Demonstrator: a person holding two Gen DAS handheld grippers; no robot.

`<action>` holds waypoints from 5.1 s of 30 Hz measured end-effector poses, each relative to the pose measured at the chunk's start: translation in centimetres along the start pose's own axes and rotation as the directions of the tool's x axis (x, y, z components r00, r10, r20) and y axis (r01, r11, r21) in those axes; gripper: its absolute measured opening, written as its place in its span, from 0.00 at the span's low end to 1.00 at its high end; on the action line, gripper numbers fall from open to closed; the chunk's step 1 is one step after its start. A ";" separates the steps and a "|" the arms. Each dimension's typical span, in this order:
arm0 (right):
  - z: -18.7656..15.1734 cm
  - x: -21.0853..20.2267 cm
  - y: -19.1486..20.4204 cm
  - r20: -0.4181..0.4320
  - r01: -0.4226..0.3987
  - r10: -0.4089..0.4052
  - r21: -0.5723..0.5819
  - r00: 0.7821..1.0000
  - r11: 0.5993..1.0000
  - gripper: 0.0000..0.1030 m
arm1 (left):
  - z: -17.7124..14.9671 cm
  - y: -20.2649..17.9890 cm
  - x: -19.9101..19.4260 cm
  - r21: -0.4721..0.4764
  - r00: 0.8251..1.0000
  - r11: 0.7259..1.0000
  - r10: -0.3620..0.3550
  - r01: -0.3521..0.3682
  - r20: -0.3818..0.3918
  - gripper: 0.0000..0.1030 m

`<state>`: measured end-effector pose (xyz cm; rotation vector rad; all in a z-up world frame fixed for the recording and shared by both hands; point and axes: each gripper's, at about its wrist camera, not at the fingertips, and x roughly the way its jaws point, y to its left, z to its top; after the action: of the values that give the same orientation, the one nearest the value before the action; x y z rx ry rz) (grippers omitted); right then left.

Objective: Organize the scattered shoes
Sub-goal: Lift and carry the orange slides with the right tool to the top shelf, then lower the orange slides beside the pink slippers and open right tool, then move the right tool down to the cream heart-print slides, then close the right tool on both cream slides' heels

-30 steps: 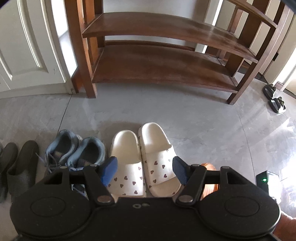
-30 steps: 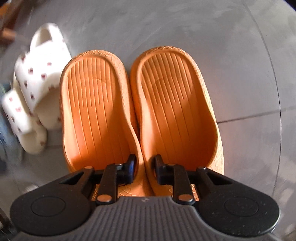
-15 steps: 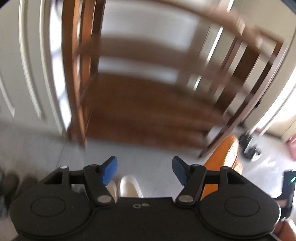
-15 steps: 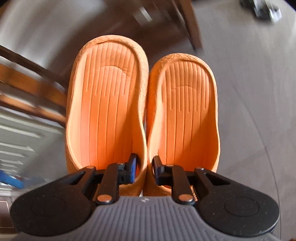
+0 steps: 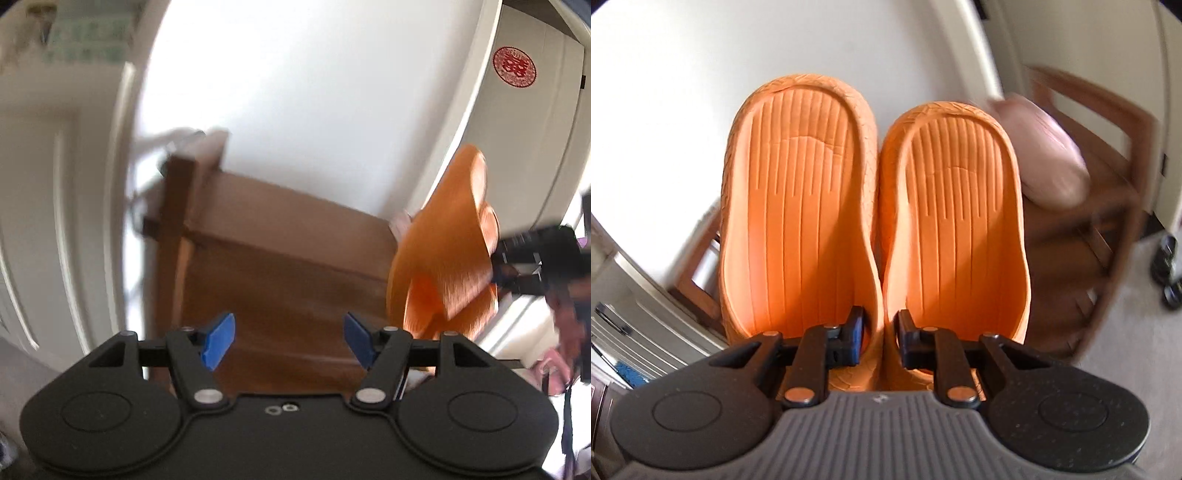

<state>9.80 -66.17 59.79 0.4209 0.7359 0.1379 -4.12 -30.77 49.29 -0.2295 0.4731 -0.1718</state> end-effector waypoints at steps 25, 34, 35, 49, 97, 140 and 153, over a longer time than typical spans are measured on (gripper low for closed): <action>15.2 21.6 8.7 -0.360 0.032 -0.181 -0.384 0.915 0.923 0.11 | -1.5 0.9 0.3 -0.301 0.946 0.901 0.323 -0.312 -0.015 0.63; 8.9 8.0 4.5 -0.167 0.019 -0.084 -0.355 0.982 0.934 0.16 | 0.3 2.4 2.3 -0.240 0.963 0.933 0.270 -0.267 -0.023 0.64; 7.7 7.1 3.8 -0.171 0.027 -0.091 -0.344 0.981 0.939 0.17 | 0.7 2.4 2.7 -0.224 0.966 0.940 0.258 -0.256 -0.020 0.64; 1.8 14.9 4.6 -0.115 0.067 -0.110 -0.330 0.987 0.942 0.34 | 1.4 0.2 4.4 -0.171 0.984 0.969 0.178 -0.177 -0.009 0.64; -32.1 22.5 -4.1 -0.638 0.015 -0.165 -0.233 0.752 0.972 0.50 | -13.1 10.8 3.5 -0.155 0.923 0.933 0.276 -0.324 -0.266 0.64; -64.7 36.6 -16.6 -0.404 -0.075 -0.133 -0.459 0.905 0.885 0.62 | -37.6 15.8 14.8 0.143 0.972 0.972 0.203 -0.185 -0.123 0.64; -65.5 37.2 -20.2 -0.212 -0.149 0.049 -0.488 0.976 0.860 0.63 | -46.4 14.6 20.9 0.332 0.990 0.943 0.041 0.007 -0.137 0.64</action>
<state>-7.58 -53.43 -15.19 -0.0588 0.8359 0.4640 -5.94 -29.58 -3.63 0.1191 0.5794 -0.2488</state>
